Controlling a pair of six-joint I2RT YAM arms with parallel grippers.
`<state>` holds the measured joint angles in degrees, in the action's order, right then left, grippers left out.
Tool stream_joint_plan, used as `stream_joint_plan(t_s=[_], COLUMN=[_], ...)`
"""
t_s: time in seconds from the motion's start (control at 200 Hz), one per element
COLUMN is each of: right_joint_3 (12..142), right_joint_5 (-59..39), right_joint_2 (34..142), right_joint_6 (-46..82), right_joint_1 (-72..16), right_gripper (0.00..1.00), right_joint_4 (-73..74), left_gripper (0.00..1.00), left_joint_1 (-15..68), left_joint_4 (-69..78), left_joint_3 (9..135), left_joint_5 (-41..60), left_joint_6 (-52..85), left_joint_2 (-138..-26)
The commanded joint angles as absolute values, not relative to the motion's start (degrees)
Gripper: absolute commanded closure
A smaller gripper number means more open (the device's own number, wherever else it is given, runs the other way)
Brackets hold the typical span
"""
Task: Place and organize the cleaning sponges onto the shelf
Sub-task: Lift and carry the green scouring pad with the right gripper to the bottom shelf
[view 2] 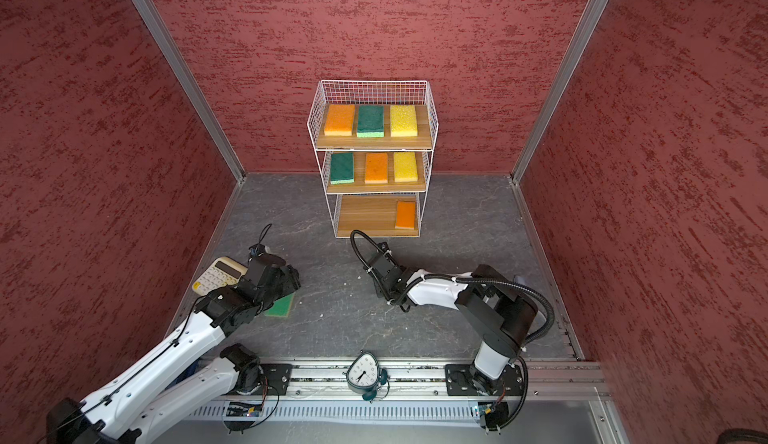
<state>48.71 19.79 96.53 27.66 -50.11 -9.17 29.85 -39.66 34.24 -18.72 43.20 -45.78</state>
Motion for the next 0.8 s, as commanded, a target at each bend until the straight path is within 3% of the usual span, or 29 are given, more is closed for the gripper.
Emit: stream_joint_plan(t_s=[0.0, 0.391, 0.797], right_joint_3=[51.35, 65.26, 63.99], right_joint_5=[22.74, 25.37, 29.14], right_joint_2=[95.59, 107.39, 112.05], right_joint_6=[30.55, 34.97, 30.93], right_joint_1=[-48.93, -46.37, -43.69], right_gripper=[0.45, 0.41, 0.41], right_joint_4=[-1.09, 0.74, 13.88], left_gripper=[0.3, 0.3, 0.3], left_joint_1=[29.54, 27.83, 24.48], left_joint_4=[-36.88, -34.47, -31.16], left_joint_3=[32.77, 29.91, 27.61], left_joint_5=[-19.62, -18.84, -16.44], left_joint_6=[42.8, 41.8, 39.71], left_joint_2=[-45.66, -44.03, -44.52])
